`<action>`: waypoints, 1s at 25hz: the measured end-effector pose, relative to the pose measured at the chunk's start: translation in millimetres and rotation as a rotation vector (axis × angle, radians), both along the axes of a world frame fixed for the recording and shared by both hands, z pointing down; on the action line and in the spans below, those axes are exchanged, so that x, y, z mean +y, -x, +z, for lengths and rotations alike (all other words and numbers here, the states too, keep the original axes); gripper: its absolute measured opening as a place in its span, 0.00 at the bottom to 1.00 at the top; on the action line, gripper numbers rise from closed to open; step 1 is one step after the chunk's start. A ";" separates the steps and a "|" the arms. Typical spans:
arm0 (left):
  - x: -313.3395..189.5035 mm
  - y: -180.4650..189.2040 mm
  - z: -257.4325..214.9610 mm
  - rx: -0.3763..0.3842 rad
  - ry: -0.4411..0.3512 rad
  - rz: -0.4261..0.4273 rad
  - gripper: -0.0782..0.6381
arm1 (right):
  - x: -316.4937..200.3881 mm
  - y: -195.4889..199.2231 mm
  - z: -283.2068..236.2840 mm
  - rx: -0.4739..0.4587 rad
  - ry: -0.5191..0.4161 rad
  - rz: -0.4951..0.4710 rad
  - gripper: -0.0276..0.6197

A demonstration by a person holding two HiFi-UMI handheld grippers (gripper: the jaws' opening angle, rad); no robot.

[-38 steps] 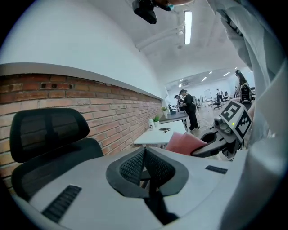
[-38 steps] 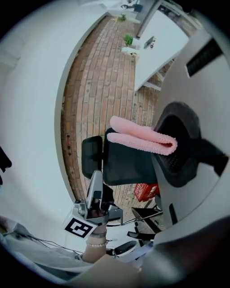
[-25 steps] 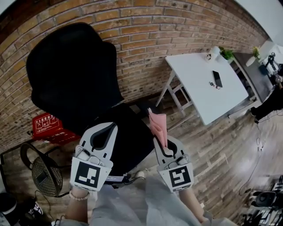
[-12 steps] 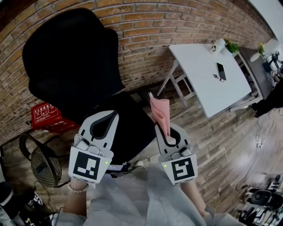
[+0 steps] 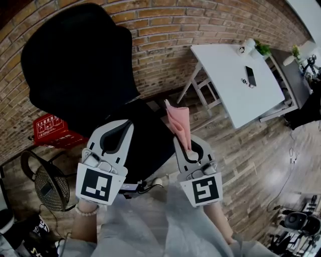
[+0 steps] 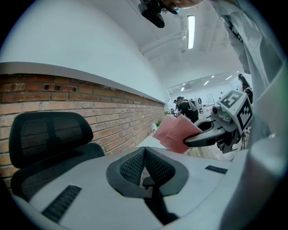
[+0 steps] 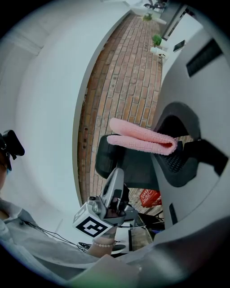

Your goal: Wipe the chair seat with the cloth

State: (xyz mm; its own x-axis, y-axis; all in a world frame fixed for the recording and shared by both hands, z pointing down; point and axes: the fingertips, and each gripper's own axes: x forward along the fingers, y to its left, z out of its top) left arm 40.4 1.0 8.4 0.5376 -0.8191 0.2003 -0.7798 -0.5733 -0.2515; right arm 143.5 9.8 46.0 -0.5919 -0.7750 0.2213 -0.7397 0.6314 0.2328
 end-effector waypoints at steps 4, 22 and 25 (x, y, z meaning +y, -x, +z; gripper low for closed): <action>0.2 0.2 -0.7 -0.001 -0.006 0.005 0.13 | -1.1 -1.1 0.7 -0.009 -0.001 0.020 0.12; 4.1 0.1 3.6 -0.008 0.004 0.027 0.13 | 4.7 -0.3 8.2 0.020 0.028 0.035 0.12; 4.7 1.6 3.5 -0.008 0.003 0.028 0.13 | 4.7 1.5 7.8 0.020 0.026 0.035 0.12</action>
State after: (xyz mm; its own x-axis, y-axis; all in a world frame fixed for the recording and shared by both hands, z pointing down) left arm 38.7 5.7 11.9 0.5588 -0.8030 0.2073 -0.7611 -0.5958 -0.2563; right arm 142.0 14.5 53.9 -0.5601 -0.7888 0.2530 -0.7565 0.6115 0.2319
